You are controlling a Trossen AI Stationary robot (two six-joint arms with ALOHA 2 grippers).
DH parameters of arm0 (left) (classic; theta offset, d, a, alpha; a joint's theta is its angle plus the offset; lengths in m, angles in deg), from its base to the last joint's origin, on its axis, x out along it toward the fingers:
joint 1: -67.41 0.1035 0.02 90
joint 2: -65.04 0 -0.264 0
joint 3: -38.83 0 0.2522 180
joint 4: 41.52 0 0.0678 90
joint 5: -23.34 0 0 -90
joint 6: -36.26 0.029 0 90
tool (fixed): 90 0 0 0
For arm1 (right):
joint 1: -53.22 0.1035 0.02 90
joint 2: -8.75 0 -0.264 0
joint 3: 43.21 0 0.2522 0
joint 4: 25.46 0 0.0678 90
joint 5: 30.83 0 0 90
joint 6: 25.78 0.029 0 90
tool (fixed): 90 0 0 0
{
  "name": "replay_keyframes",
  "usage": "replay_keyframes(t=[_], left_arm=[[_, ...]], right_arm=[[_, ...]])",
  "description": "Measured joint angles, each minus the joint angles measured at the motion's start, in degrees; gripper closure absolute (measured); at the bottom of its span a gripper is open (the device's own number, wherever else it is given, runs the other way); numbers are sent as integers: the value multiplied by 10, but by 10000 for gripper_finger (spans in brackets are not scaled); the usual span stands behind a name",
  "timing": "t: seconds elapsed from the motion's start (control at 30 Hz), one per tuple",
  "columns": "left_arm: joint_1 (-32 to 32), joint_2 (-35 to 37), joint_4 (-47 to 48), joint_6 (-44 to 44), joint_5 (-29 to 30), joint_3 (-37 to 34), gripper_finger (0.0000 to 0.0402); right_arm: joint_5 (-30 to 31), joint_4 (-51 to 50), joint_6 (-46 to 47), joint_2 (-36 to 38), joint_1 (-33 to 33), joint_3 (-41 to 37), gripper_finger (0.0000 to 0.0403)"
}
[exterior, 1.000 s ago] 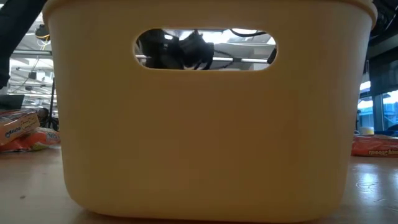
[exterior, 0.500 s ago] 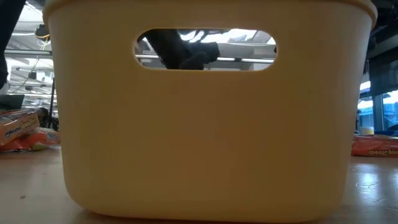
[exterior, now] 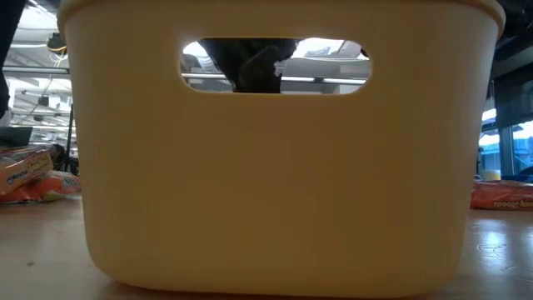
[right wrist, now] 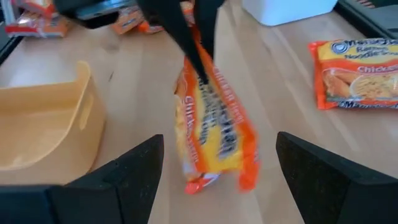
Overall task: Sort Maruchan noodles
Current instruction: Put the middle right orange noodle pack into the yellow bin
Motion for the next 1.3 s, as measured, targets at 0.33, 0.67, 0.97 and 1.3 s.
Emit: replay_keyframes(t=[0.33, 0.67, 0.97, 1.3], left_arm=[[-10, 2, -15, 14, 0, 0, 401], [-21, 2, -26, 30, -1, 0, 401], [-22, 2, -33, 43, 7, 0, 401], [-23, 2, -36, 45, 10, 0, 401]], right_arm=[[4, 112, -11, -101, 0, 0, 109], [-18, 132, -49, -174, 0, 54, 109], [-29, -11, -51, -247, 0, 152, 109], [-30, -29, -54, -294, 0, 183, 162]])
